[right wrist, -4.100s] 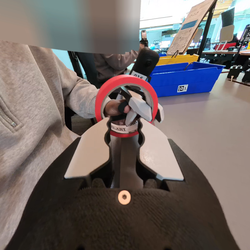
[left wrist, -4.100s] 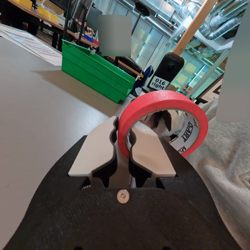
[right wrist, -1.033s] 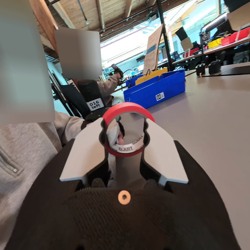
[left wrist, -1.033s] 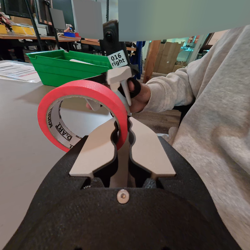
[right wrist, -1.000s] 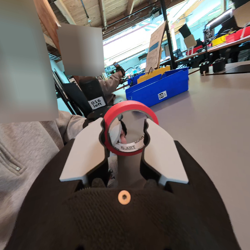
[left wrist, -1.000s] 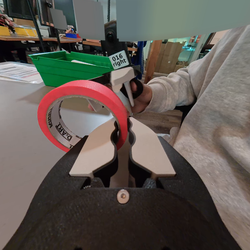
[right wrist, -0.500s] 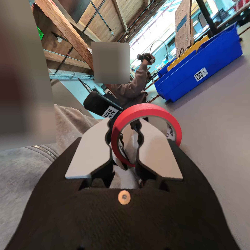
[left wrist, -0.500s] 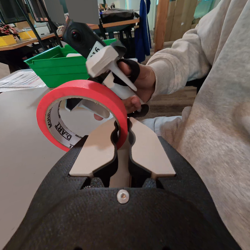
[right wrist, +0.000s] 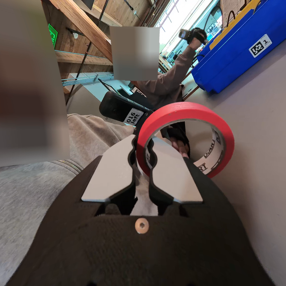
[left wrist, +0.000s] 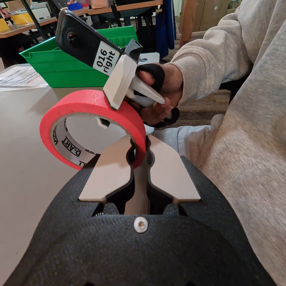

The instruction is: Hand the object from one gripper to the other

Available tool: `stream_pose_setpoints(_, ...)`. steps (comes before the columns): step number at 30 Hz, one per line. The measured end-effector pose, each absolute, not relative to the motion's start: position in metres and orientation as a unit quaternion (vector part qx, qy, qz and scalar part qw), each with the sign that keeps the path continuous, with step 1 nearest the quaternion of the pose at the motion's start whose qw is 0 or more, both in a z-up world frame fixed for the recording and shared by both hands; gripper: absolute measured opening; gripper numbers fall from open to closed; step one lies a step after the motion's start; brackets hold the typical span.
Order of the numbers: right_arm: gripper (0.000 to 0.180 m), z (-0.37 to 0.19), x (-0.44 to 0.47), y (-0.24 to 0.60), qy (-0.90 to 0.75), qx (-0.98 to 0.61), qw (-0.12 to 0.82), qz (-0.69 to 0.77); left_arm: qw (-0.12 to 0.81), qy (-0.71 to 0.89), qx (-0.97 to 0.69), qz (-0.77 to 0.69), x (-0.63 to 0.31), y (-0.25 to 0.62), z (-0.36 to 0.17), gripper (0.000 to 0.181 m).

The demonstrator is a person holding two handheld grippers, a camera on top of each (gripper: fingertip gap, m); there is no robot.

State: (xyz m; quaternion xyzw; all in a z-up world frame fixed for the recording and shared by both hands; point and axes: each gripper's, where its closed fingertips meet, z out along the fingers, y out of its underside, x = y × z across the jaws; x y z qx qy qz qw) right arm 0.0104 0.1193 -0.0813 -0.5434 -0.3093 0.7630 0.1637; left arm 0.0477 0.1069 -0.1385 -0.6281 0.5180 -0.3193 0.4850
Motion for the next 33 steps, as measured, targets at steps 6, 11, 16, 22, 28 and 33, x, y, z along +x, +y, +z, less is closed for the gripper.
stream_pose_setpoints(6,0.011,-0.078,0.013,0.124,-0.313,-0.542,0.188,0.757,0.491,0.477,-0.643,-0.344,0.042,0.117,-0.132,0.022)
stream_pose_setpoints(11,0.011,-0.073,0.021,0.134,-0.303,-0.536,0.208,0.760,0.496,0.431,-0.654,-0.375,0.034,0.127,-0.125,0.036)
stream_pose_setpoints(16,0.012,-0.070,0.026,0.139,-0.299,-0.526,0.215,0.767,0.477,0.344,-0.665,-0.461,0.023,0.138,-0.116,0.041)
stream_pose_setpoints(22,0.012,-0.068,0.027,0.133,-0.316,-0.513,0.212,0.769,0.430,0.133,-0.678,-0.580,-0.012,0.175,-0.116,0.045)
stream_pose_setpoints(28,0.012,-0.066,0.025,0.125,-0.334,-0.502,0.214,0.768,0.395,0.038,-0.665,-0.633,-0.029,0.189,-0.120,0.048)
stream_pose_setpoints(33,0.012,-0.066,0.025,0.126,-0.336,-0.504,0.220,0.765,0.371,0.096,-0.664,-0.642,-0.008,0.174,-0.119,0.065)
